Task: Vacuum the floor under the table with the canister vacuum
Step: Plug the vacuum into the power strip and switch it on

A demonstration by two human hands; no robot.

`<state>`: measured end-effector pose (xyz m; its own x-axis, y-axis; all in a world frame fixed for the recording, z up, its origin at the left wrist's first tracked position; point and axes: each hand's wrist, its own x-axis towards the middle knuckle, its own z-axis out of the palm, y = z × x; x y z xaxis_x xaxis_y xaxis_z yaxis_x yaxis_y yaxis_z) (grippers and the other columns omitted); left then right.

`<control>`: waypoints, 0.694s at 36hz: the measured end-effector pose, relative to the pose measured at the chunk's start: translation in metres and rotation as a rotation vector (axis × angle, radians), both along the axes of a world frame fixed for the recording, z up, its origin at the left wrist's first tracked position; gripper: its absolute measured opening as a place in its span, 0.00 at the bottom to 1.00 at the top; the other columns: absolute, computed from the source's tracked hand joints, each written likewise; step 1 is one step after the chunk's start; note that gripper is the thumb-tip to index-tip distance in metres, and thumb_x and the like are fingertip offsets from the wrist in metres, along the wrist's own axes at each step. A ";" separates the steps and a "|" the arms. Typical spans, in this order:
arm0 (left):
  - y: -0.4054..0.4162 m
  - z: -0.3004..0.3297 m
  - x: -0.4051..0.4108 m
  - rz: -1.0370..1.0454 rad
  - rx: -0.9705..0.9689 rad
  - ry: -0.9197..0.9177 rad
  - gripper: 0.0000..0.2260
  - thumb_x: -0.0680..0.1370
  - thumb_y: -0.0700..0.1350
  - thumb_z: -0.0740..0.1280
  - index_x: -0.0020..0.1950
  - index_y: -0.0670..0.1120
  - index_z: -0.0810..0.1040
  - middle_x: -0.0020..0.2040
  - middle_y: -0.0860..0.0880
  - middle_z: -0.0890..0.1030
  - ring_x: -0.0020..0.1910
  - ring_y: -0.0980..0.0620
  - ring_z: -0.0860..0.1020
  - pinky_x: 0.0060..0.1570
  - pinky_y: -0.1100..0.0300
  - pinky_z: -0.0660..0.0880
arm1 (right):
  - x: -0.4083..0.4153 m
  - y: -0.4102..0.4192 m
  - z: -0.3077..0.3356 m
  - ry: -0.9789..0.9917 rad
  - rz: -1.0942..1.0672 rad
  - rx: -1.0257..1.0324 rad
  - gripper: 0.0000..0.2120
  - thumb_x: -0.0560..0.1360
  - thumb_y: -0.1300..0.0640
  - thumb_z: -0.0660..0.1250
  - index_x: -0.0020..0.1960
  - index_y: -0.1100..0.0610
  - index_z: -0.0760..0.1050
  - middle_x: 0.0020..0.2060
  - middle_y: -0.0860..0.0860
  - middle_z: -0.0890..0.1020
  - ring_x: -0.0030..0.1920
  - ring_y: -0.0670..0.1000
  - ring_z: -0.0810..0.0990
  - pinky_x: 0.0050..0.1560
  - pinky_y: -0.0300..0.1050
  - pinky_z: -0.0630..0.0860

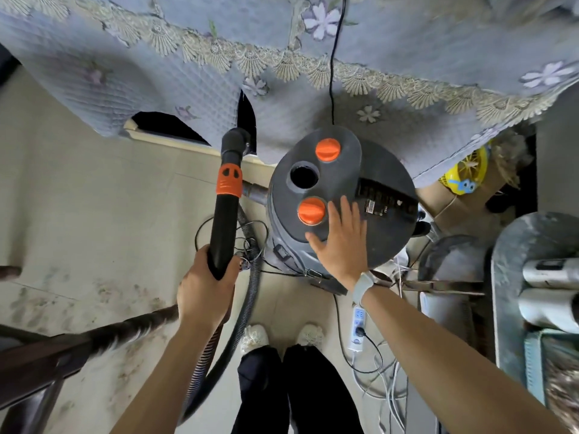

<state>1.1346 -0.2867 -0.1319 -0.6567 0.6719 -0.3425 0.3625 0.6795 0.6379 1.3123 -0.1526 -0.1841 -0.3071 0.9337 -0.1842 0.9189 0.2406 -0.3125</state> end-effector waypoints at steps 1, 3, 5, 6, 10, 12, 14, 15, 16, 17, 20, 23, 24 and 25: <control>0.001 0.000 -0.002 -0.006 -0.001 -0.006 0.14 0.77 0.52 0.66 0.58 0.46 0.72 0.34 0.52 0.76 0.37 0.45 0.77 0.44 0.49 0.77 | 0.000 -0.001 -0.001 -0.060 0.031 -0.027 0.37 0.76 0.43 0.63 0.77 0.58 0.54 0.77 0.57 0.49 0.76 0.61 0.48 0.73 0.60 0.49; 0.003 0.002 -0.005 -0.026 -0.008 -0.016 0.12 0.77 0.51 0.66 0.57 0.48 0.71 0.34 0.54 0.75 0.37 0.45 0.76 0.43 0.51 0.75 | 0.001 -0.003 -0.001 -0.124 0.069 -0.033 0.38 0.77 0.40 0.60 0.78 0.56 0.48 0.78 0.55 0.44 0.77 0.61 0.44 0.74 0.59 0.46; 0.006 0.003 -0.008 -0.059 -0.014 -0.029 0.12 0.77 0.51 0.66 0.57 0.49 0.71 0.34 0.55 0.75 0.38 0.44 0.76 0.43 0.52 0.74 | 0.003 -0.002 -0.002 -0.119 0.081 -0.058 0.38 0.77 0.40 0.60 0.78 0.55 0.48 0.77 0.55 0.43 0.77 0.61 0.43 0.74 0.59 0.46; 0.007 0.003 -0.009 -0.073 -0.017 -0.034 0.12 0.77 0.52 0.66 0.58 0.50 0.71 0.34 0.55 0.75 0.39 0.44 0.76 0.43 0.53 0.74 | 0.004 -0.001 -0.001 -0.091 0.081 -0.080 0.38 0.77 0.41 0.61 0.78 0.55 0.49 0.78 0.54 0.43 0.77 0.60 0.43 0.74 0.60 0.47; 0.013 -0.004 -0.013 -0.093 -0.030 -0.078 0.15 0.76 0.52 0.67 0.61 0.49 0.72 0.36 0.53 0.76 0.39 0.45 0.77 0.40 0.56 0.70 | 0.017 0.003 0.000 0.177 -0.062 -0.012 0.33 0.76 0.46 0.64 0.75 0.61 0.59 0.76 0.58 0.58 0.75 0.58 0.57 0.71 0.61 0.58; 0.018 -0.009 -0.011 -0.086 -0.014 -0.108 0.15 0.76 0.51 0.67 0.60 0.48 0.72 0.36 0.53 0.77 0.40 0.45 0.77 0.40 0.56 0.70 | 0.030 0.012 0.001 0.263 -0.265 0.158 0.30 0.76 0.47 0.61 0.70 0.67 0.66 0.69 0.64 0.69 0.69 0.63 0.68 0.66 0.60 0.67; 0.027 -0.013 -0.005 -0.083 -0.017 -0.131 0.14 0.76 0.51 0.67 0.59 0.49 0.72 0.37 0.51 0.78 0.41 0.44 0.77 0.41 0.55 0.71 | 0.047 0.029 0.001 0.303 -0.488 0.221 0.30 0.76 0.48 0.61 0.70 0.68 0.65 0.67 0.66 0.69 0.68 0.64 0.68 0.68 0.57 0.66; 0.031 -0.015 -0.002 -0.087 -0.025 -0.142 0.13 0.76 0.52 0.66 0.58 0.49 0.72 0.38 0.50 0.78 0.41 0.44 0.78 0.41 0.55 0.72 | 0.054 0.040 0.003 0.306 -0.586 0.184 0.31 0.77 0.48 0.62 0.72 0.68 0.62 0.69 0.66 0.67 0.70 0.64 0.65 0.70 0.56 0.63; 0.035 -0.016 0.002 -0.089 -0.029 -0.155 0.12 0.76 0.52 0.66 0.57 0.50 0.72 0.39 0.49 0.79 0.41 0.44 0.78 0.41 0.54 0.73 | 0.060 0.051 0.002 0.272 -0.663 0.113 0.33 0.78 0.47 0.62 0.74 0.67 0.58 0.72 0.65 0.63 0.72 0.63 0.61 0.72 0.55 0.59; 0.040 -0.018 0.007 -0.088 -0.030 -0.168 0.12 0.76 0.52 0.66 0.56 0.49 0.72 0.39 0.49 0.79 0.41 0.44 0.78 0.42 0.52 0.74 | 0.068 0.060 -0.001 0.203 -0.719 0.052 0.36 0.78 0.46 0.62 0.76 0.65 0.54 0.74 0.64 0.59 0.74 0.62 0.57 0.73 0.56 0.56; 0.058 -0.022 0.025 -0.093 -0.033 -0.187 0.15 0.77 0.52 0.66 0.60 0.48 0.72 0.40 0.48 0.78 0.43 0.42 0.78 0.44 0.52 0.74 | 0.081 0.071 -0.010 0.065 -0.603 -0.038 0.37 0.79 0.43 0.58 0.77 0.62 0.48 0.76 0.63 0.53 0.76 0.62 0.50 0.74 0.59 0.50; 0.074 -0.028 0.044 -0.089 -0.048 -0.199 0.18 0.78 0.50 0.66 0.63 0.43 0.69 0.43 0.46 0.77 0.47 0.40 0.77 0.41 0.56 0.67 | 0.089 0.071 -0.022 0.126 -0.447 -0.049 0.39 0.77 0.40 0.59 0.77 0.61 0.49 0.75 0.67 0.53 0.75 0.64 0.50 0.73 0.59 0.50; 0.080 -0.031 0.049 -0.075 -0.049 -0.204 0.18 0.78 0.49 0.66 0.64 0.42 0.68 0.45 0.45 0.78 0.49 0.39 0.77 0.41 0.57 0.65 | 0.092 0.069 -0.026 0.154 -0.416 -0.042 0.41 0.75 0.38 0.58 0.77 0.61 0.49 0.74 0.67 0.52 0.75 0.65 0.51 0.73 0.58 0.51; 0.085 -0.035 0.055 -0.056 -0.051 -0.211 0.19 0.78 0.49 0.66 0.64 0.41 0.67 0.47 0.43 0.79 0.49 0.39 0.78 0.41 0.57 0.65 | 0.095 0.067 -0.030 0.202 -0.417 -0.052 0.41 0.74 0.37 0.57 0.77 0.59 0.50 0.74 0.67 0.52 0.75 0.65 0.52 0.73 0.58 0.52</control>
<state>1.1893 -0.2018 -0.1664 -0.5288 0.6838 -0.5027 0.2627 0.6951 0.6692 1.4077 -0.0852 -0.2141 0.0577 0.9762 -0.2091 0.8532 -0.1570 -0.4975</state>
